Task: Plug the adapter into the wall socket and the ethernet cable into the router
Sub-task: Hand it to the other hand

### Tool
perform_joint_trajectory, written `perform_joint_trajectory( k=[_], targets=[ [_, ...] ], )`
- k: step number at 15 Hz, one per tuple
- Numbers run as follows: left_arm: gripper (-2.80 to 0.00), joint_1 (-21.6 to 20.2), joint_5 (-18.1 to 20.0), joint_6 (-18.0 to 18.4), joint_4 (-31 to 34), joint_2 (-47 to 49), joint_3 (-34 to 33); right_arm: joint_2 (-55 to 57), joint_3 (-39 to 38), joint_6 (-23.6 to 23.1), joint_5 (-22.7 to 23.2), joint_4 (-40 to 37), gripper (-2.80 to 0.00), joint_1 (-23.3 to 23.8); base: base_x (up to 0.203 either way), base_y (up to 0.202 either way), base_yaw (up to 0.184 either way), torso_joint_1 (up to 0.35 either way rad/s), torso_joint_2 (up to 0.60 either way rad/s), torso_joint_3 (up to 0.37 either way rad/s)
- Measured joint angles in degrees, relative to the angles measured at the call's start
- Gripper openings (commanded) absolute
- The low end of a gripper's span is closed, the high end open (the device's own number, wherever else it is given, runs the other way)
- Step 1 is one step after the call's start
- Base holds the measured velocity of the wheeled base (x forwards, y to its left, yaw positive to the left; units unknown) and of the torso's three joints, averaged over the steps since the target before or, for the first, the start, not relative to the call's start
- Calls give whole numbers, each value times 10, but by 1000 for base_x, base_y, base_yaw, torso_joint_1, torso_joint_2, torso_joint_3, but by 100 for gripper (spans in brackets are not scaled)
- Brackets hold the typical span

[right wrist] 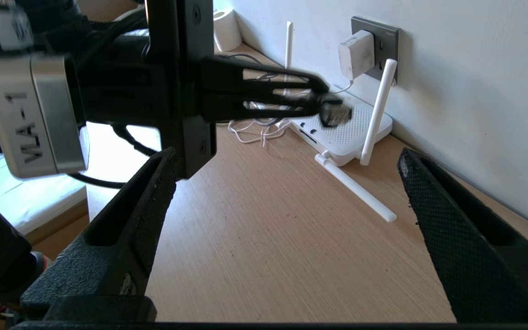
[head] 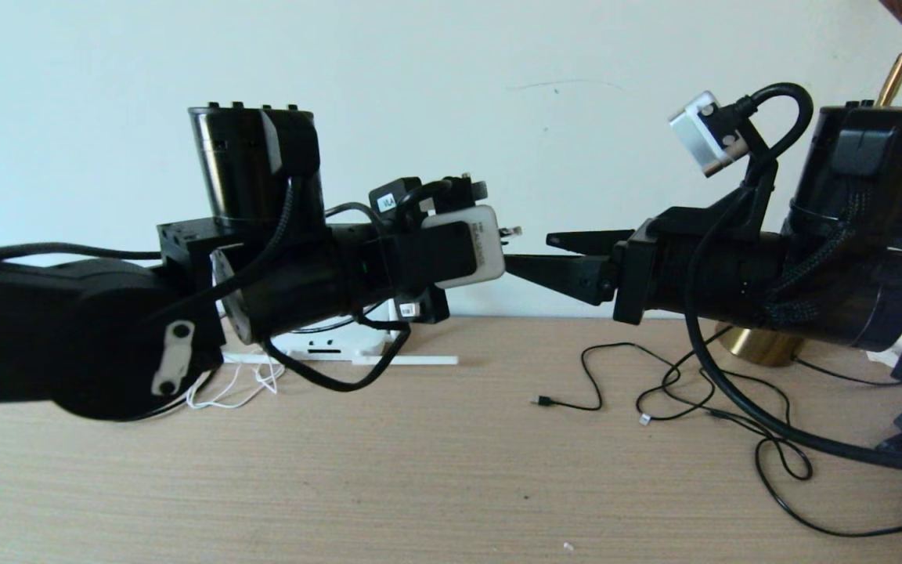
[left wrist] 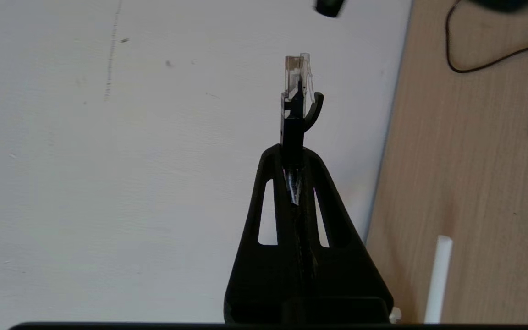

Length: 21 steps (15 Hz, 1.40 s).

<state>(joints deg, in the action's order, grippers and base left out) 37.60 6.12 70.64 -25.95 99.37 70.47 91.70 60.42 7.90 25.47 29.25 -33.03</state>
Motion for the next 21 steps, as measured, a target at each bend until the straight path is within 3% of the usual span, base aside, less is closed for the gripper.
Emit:
perform_joint_trajectory(
  k=[21],
  targets=[
    [-280,12,4,-2,0,3,8,18,12,12,1,12,0,0,0,0,0,0,0,0]
  ],
)
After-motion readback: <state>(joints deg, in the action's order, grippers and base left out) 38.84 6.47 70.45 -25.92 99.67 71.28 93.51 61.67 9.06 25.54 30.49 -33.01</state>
